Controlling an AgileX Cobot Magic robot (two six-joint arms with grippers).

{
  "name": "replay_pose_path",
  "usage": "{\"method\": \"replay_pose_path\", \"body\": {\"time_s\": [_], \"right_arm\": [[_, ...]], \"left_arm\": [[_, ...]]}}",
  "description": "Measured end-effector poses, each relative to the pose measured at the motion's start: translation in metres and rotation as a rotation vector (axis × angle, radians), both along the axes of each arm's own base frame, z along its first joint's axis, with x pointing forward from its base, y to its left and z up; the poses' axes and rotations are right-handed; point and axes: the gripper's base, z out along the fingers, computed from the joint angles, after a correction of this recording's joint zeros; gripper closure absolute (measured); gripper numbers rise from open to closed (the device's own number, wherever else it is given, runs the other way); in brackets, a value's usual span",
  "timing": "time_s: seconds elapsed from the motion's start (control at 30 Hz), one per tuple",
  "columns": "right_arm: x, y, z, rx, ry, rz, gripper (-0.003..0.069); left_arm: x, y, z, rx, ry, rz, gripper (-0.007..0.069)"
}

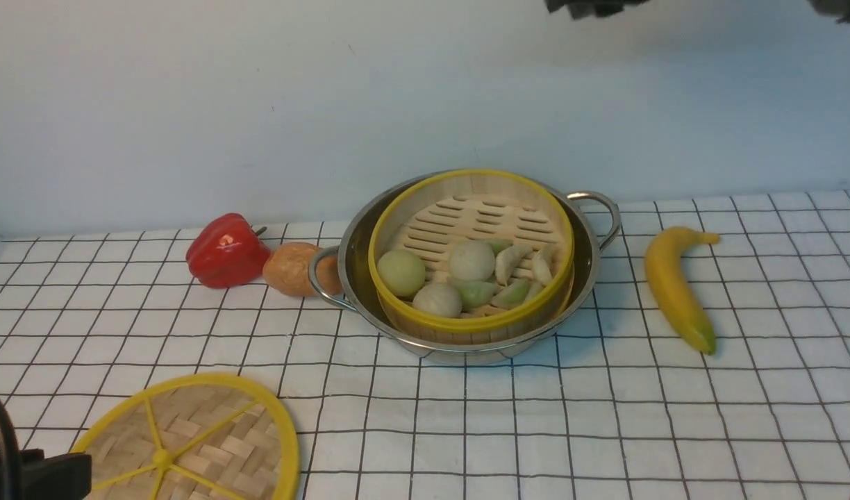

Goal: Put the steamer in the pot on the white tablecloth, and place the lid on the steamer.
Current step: 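Grasp the bamboo steamer lid lying on the table by its centre knob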

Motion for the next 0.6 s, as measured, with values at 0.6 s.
{"method": "replay_pose_path", "body": {"time_s": [0.6], "right_arm": [[-0.063,-0.014,0.094,0.324,-0.117,-0.089,0.0669]], "left_arm": [[0.000,0.000,0.000,0.002,-0.005,-0.002,0.0382]]}}
